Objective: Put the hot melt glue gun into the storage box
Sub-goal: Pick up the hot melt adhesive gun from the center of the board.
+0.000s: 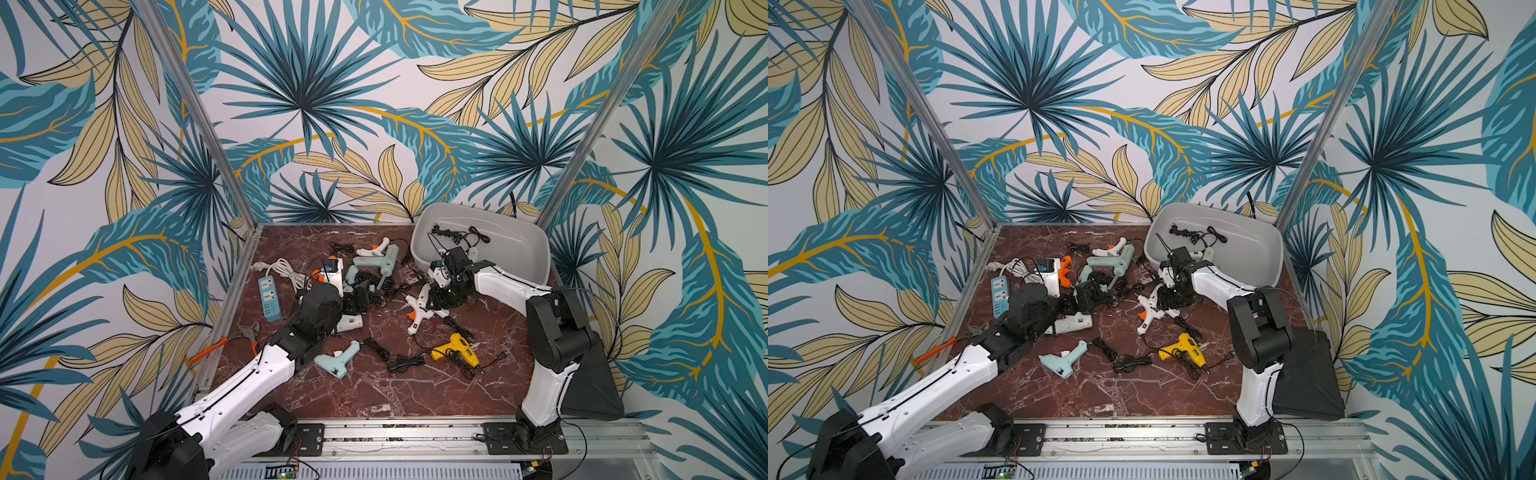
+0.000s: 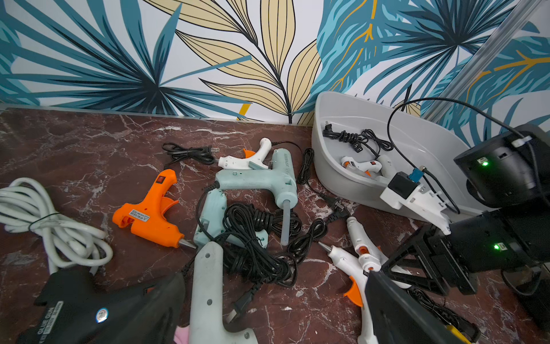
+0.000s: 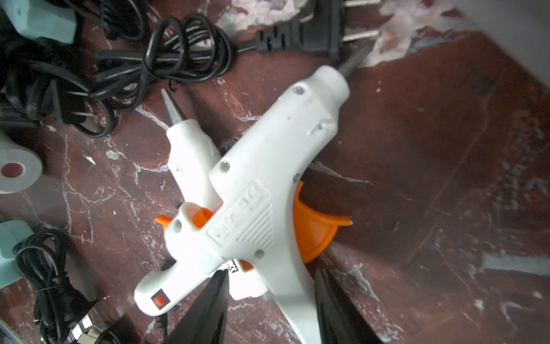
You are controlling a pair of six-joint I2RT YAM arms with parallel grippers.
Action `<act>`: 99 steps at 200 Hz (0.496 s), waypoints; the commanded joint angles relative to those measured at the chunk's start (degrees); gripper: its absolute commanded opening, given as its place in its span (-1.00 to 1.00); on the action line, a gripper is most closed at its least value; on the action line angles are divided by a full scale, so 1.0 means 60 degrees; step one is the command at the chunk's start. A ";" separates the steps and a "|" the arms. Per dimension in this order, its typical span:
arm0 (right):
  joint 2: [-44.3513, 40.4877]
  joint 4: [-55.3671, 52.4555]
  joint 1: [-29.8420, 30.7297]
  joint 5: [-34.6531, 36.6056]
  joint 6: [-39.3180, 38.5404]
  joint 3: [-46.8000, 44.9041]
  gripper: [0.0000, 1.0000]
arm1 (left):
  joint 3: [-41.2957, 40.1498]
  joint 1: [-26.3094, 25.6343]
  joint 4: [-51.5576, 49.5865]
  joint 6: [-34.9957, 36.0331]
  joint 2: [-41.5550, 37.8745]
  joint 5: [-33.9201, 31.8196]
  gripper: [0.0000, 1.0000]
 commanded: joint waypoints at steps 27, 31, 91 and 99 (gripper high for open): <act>0.0403 -0.0156 0.0089 0.0477 -0.0215 -0.0128 0.12 | 0.0267 0.0079 0.0229 -0.0069 -0.0128 0.0099 1.00; 0.0453 -0.0149 0.0089 0.0448 -0.0225 -0.0098 0.13 | 0.0273 0.0091 0.0224 -0.0058 -0.0136 0.0114 1.00; 0.0764 -0.0584 0.0144 0.0270 -0.0829 0.0445 -0.05 | 0.0302 0.0102 0.0237 -0.0088 -0.0146 0.0130 1.00; 0.0742 -0.0628 0.0161 0.0305 -0.0944 0.0483 -0.13 | 0.0318 0.0102 0.0241 -0.0082 -0.0131 0.0129 1.00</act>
